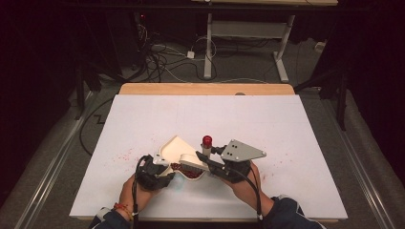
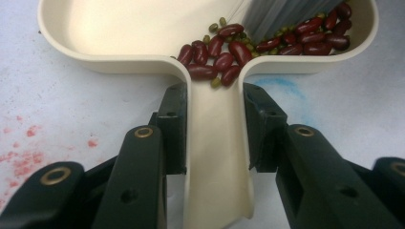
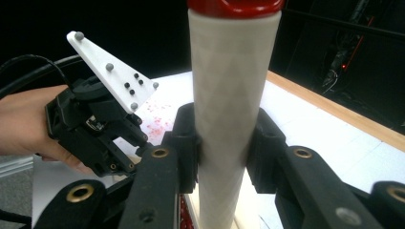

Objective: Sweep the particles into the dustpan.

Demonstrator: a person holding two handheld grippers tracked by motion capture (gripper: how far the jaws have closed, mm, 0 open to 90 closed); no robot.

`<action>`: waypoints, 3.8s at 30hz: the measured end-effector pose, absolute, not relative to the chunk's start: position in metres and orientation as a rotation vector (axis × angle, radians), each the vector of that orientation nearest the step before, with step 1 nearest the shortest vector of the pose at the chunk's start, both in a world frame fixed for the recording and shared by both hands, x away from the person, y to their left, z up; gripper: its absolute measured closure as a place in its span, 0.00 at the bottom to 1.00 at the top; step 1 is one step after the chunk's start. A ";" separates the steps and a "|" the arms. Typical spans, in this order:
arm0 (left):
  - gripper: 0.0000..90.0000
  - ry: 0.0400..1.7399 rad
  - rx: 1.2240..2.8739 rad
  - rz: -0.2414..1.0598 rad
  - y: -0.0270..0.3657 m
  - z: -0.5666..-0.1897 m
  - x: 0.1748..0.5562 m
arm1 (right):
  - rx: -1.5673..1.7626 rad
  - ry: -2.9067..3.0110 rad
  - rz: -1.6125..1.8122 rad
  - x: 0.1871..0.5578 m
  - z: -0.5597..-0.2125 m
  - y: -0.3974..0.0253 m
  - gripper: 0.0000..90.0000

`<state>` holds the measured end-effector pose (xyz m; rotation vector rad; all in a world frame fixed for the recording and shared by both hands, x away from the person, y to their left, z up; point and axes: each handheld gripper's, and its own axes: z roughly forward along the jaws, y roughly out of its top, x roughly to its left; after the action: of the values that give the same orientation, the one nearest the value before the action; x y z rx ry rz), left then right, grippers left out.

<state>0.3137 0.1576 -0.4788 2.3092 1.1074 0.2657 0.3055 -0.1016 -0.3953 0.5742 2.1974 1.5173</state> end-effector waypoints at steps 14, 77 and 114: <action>0.70 1.099 2.309 0.274 0.161 -0.479 0.314 | 0.603 2.130 1.551 0.309 -0.382 -0.117 0.78; 0.70 1.137 2.259 0.284 0.177 -0.480 0.315 | 0.675 2.089 1.471 0.328 -0.367 -0.177 0.78; 0.70 1.200 2.237 0.296 0.191 -0.483 0.315 | 0.767 2.081 1.377 0.315 -0.368 -0.267 0.78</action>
<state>0.3149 0.1905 -0.4835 2.2370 1.1998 0.2959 0.3149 -0.2667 -0.3681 0.7665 2.0807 1.3772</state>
